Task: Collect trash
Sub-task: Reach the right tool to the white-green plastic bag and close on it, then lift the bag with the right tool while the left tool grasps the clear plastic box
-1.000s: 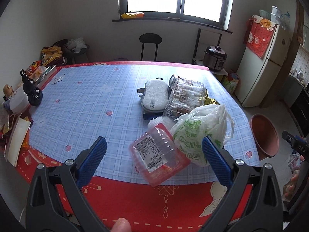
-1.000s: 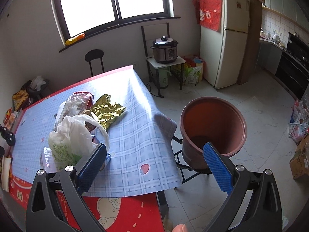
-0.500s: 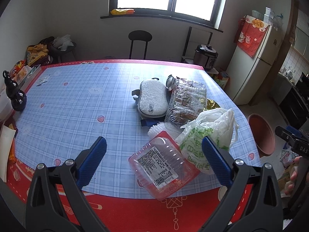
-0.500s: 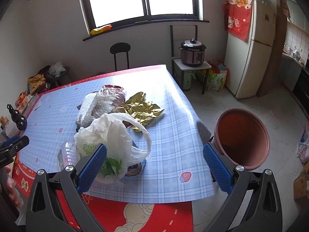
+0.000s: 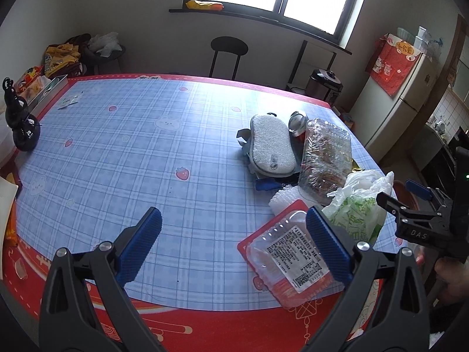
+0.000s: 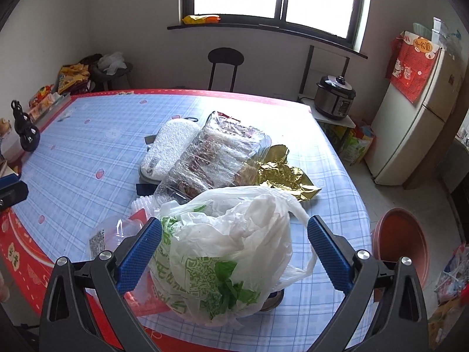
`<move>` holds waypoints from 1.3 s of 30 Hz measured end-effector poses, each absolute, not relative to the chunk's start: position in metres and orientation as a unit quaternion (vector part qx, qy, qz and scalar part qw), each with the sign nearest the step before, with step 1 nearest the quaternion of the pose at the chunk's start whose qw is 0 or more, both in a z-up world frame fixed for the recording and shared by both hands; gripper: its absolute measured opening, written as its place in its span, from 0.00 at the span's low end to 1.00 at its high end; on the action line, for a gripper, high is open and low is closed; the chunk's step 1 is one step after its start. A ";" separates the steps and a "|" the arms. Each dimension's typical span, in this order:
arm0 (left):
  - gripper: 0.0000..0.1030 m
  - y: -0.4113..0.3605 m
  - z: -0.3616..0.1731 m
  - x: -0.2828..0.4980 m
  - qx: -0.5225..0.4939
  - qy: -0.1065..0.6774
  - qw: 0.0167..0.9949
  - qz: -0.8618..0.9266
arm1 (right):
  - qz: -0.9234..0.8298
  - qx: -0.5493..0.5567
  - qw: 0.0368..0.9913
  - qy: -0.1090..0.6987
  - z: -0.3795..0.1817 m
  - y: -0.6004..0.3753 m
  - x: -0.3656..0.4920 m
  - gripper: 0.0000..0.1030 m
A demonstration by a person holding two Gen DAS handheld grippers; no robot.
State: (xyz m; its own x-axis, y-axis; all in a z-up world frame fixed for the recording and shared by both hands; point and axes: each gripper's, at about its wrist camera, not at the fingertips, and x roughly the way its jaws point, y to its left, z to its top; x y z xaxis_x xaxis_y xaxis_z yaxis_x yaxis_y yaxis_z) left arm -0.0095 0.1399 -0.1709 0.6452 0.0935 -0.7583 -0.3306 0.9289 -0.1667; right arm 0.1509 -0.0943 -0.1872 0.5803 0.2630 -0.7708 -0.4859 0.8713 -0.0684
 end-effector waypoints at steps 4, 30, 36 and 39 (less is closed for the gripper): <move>0.94 0.151 -0.178 -0.015 -0.155 0.411 0.890 0.120 | 0.202 -0.161 0.859 0.441 -0.215 -0.083 0.157 0.95; 0.94 0.079 -0.197 0.009 -0.124 0.463 0.876 0.050 | 0.231 -0.066 0.880 0.410 -0.173 -0.157 0.114 0.15; 0.94 0.038 -0.197 0.015 -0.058 0.461 0.885 0.033 | 0.220 -0.044 0.891 0.394 -0.158 -0.188 0.112 0.15; 0.94 0.017 -0.201 0.017 -0.010 0.458 0.888 0.029 | 0.215 -0.038 0.893 0.394 -0.155 -0.203 0.113 0.15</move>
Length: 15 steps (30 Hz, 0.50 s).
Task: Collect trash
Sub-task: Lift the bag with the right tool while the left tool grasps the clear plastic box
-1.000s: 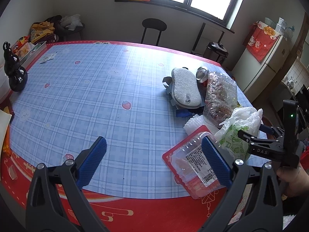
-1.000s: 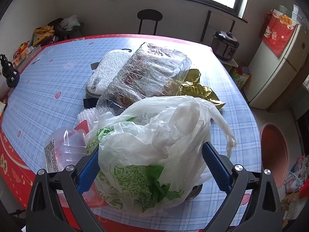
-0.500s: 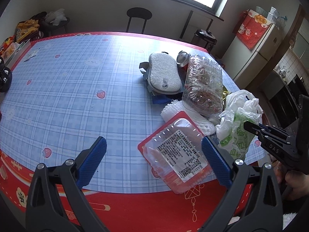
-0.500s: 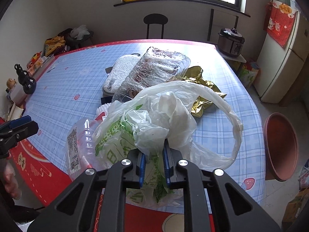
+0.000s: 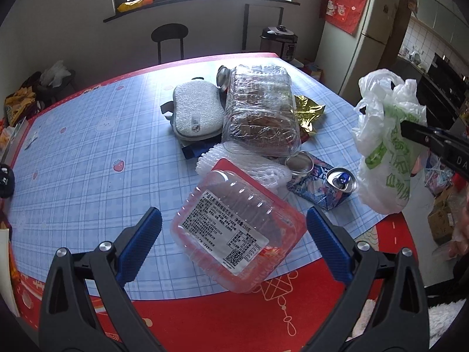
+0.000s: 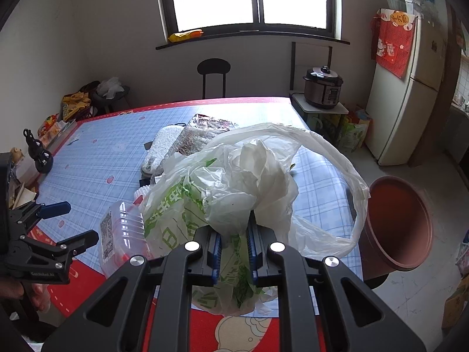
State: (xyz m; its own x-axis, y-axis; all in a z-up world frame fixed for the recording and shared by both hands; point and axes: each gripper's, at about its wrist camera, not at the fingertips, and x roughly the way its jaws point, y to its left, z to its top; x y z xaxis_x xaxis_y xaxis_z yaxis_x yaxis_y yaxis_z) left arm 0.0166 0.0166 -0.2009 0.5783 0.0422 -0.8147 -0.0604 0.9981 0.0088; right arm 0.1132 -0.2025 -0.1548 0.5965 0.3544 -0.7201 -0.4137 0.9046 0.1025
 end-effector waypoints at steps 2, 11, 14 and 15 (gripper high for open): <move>0.94 0.002 -0.206 0.017 0.016 0.456 0.889 0.025 | 0.212 -0.032 0.894 0.394 -0.154 -0.212 0.113 0.15; 0.95 -0.037 -0.234 0.012 0.046 0.446 0.892 0.056 | 0.199 -0.025 0.895 0.399 -0.154 -0.251 0.119 0.15; 0.95 -0.050 -0.248 0.011 0.083 0.433 0.893 0.086 | 0.199 -0.028 0.895 0.399 -0.155 -0.263 0.119 0.15; 0.95 -0.054 -0.252 0.010 0.099 0.430 0.892 0.096 | 0.199 -0.030 0.895 0.398 -0.156 -0.267 0.119 0.15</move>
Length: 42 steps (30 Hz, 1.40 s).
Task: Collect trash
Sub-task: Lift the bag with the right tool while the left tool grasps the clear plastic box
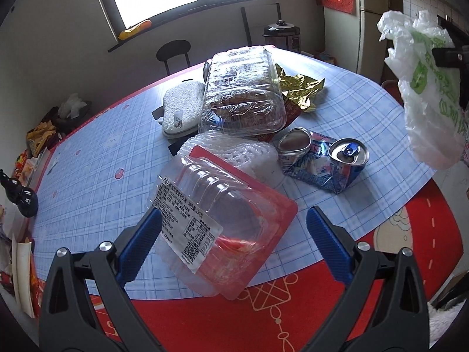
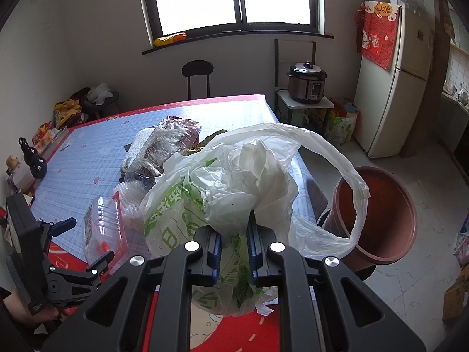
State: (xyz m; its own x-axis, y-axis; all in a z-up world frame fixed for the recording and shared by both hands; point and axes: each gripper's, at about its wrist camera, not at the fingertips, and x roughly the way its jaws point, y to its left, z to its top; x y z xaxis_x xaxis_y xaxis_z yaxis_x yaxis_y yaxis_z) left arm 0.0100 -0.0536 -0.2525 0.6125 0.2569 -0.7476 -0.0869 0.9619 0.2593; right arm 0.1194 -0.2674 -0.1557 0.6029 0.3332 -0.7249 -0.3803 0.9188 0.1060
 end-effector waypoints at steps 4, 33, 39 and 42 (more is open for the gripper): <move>0.95 -0.068 -0.271 0.010 0.149 0.419 0.886 0.130 | 0.197 -0.032 0.895 0.400 -0.157 -0.282 0.120 0.15; 0.54 -0.005 -0.237 0.003 0.120 0.390 0.895 0.183 | 0.190 -0.004 0.894 0.405 -0.158 -0.274 0.121 0.15; 0.53 0.051 -0.212 -0.007 -0.011 0.394 0.901 0.183 | 0.205 -0.001 0.894 0.399 -0.153 -0.250 0.120 0.15; 0.53 0.083 -0.203 -0.015 -0.097 0.391 0.897 0.180 | 0.209 -0.001 0.893 0.398 -0.151 -0.238 0.121 0.15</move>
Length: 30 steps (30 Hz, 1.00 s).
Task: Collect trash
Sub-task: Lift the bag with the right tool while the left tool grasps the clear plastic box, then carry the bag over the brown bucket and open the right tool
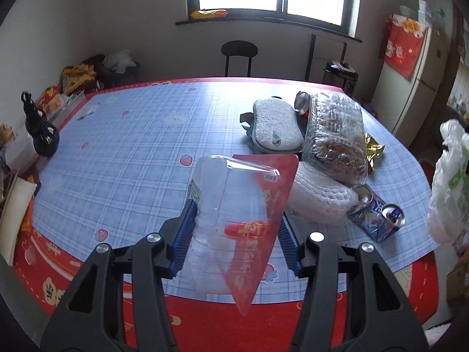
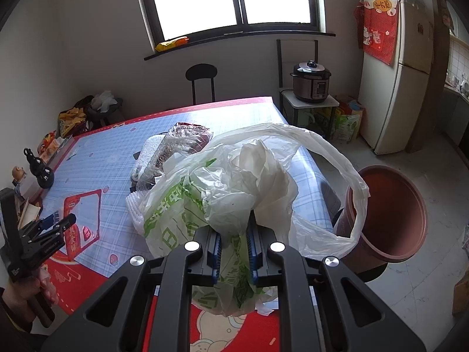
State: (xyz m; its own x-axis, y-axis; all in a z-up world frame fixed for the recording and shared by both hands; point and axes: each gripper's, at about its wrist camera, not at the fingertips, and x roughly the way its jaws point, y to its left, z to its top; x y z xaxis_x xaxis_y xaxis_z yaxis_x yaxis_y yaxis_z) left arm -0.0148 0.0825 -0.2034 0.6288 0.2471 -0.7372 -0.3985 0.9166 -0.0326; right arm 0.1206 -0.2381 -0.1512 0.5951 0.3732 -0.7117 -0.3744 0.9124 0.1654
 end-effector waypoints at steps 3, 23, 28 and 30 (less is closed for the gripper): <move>0.52 0.112 -0.197 -0.024 -0.165 0.385 0.890 0.177 | 0.210 0.001 0.893 0.398 -0.149 -0.227 0.122 0.15; 0.52 0.188 -0.121 -0.005 -0.192 0.295 0.933 0.080 | 0.115 -0.011 0.917 0.381 -0.126 -0.181 0.121 0.15; 0.52 0.190 -0.110 0.022 -0.202 0.281 0.938 0.028 | 0.049 -0.018 0.926 0.375 -0.114 -0.207 0.123 0.15; 0.52 0.185 -0.107 0.032 -0.200 0.277 0.940 0.019 | 0.023 -0.028 0.930 0.366 -0.110 -0.225 0.123 0.15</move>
